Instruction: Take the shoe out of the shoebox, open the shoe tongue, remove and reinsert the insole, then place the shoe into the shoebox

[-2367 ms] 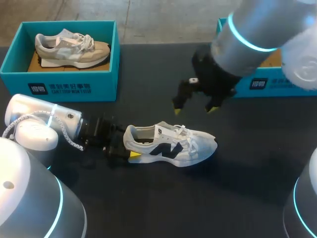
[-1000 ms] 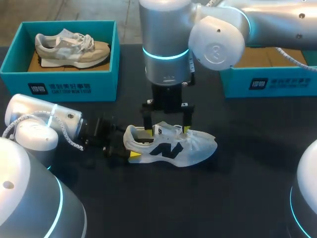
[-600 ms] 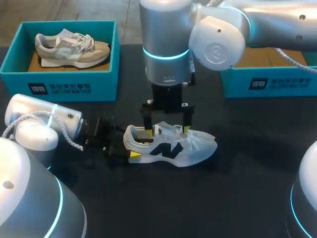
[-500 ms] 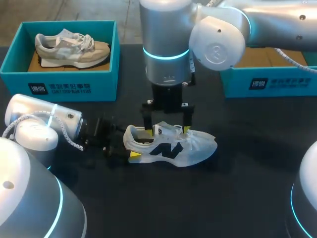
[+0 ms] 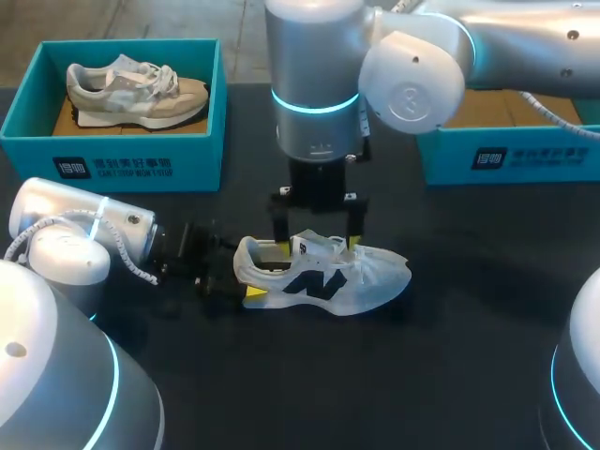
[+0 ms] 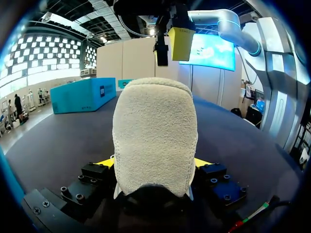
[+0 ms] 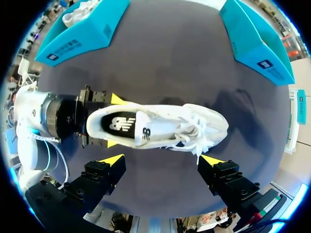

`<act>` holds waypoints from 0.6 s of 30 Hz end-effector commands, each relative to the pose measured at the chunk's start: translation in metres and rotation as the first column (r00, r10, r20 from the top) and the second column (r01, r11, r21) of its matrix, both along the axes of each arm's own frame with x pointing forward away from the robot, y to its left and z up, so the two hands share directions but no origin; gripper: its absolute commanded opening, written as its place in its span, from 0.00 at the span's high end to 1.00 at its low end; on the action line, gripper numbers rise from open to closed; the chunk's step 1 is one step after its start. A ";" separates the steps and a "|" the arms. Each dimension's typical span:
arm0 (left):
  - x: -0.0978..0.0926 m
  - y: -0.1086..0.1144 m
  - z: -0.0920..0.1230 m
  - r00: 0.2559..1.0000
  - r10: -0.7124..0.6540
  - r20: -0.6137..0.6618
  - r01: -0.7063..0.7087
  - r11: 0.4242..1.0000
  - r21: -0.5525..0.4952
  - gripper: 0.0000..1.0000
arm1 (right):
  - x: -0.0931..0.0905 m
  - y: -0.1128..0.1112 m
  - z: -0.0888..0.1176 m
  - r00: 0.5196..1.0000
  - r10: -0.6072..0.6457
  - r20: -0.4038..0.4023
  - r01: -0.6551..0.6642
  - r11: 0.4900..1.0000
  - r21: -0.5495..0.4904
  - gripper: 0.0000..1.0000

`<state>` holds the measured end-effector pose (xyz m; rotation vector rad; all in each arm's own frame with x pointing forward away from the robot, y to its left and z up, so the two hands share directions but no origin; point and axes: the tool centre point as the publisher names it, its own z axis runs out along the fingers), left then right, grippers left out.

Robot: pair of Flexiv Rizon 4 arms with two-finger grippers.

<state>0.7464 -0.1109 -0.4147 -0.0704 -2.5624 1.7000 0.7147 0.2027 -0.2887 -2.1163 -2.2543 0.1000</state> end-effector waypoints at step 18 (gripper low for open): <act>0.000 -0.003 -0.004 1.000 0.000 0.000 0.000 1.000 0.003 1.00 | 0.024 0.028 -0.031 0.997 -0.015 0.076 0.021 0.997 -0.077 0.00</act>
